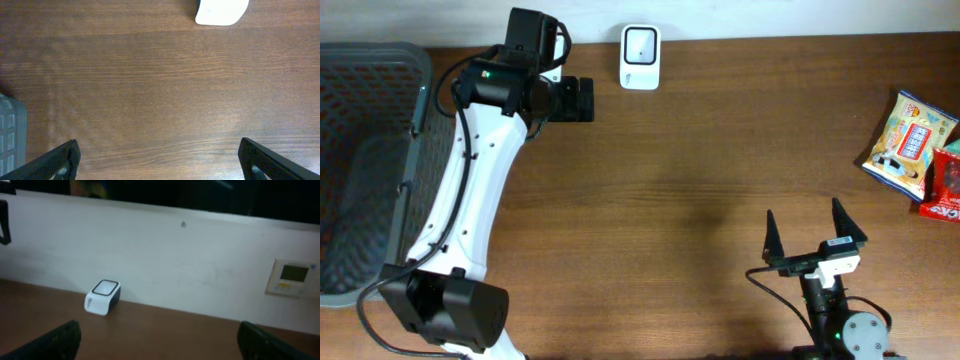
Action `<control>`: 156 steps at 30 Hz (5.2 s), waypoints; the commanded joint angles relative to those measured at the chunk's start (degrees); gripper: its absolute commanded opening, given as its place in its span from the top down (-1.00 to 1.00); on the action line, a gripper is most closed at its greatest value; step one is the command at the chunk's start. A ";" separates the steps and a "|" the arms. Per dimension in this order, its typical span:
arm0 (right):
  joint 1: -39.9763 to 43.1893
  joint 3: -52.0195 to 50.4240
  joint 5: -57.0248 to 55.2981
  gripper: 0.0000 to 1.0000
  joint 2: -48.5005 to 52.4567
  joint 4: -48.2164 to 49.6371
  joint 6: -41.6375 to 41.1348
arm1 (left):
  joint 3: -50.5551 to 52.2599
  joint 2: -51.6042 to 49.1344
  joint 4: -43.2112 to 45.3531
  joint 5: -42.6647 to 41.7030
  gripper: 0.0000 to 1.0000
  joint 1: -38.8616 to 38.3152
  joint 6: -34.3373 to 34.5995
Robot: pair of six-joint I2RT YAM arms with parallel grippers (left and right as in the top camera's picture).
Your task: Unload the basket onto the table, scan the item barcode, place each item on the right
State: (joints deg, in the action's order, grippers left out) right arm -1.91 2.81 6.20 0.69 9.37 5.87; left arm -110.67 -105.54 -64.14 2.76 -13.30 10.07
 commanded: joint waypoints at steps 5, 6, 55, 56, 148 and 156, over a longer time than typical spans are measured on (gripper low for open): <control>-0.26 -2.49 -1.14 -0.96 -0.50 -8.13 0.83 | -0.11 0.13 -0.07 -0.42 -0.98 0.35 -0.35; -0.26 -2.49 -1.16 -0.96 -0.50 -11.32 0.83 | -0.11 0.13 -0.07 -0.42 -0.98 0.35 -0.35; -0.26 -2.49 -3.48 -0.97 -0.50 -13.73 -8.94 | 66.18 52.74 34.56 -4.11 -0.98 -2.78 -9.92; -0.26 -2.49 -3.48 -0.97 -0.50 -13.73 -8.94 | 72.81 60.41 38.58 -4.09 -0.98 -2.78 -9.92; -0.26 -2.49 -3.48 -0.97 -0.50 -13.73 -8.94 | 110.16 105.24 59.34 -3.65 -0.98 12.46 -8.20; -0.26 -2.49 -3.45 -0.97 -0.50 -13.73 -8.94 | 110.16 105.24 59.36 -3.65 -0.98 12.46 -8.20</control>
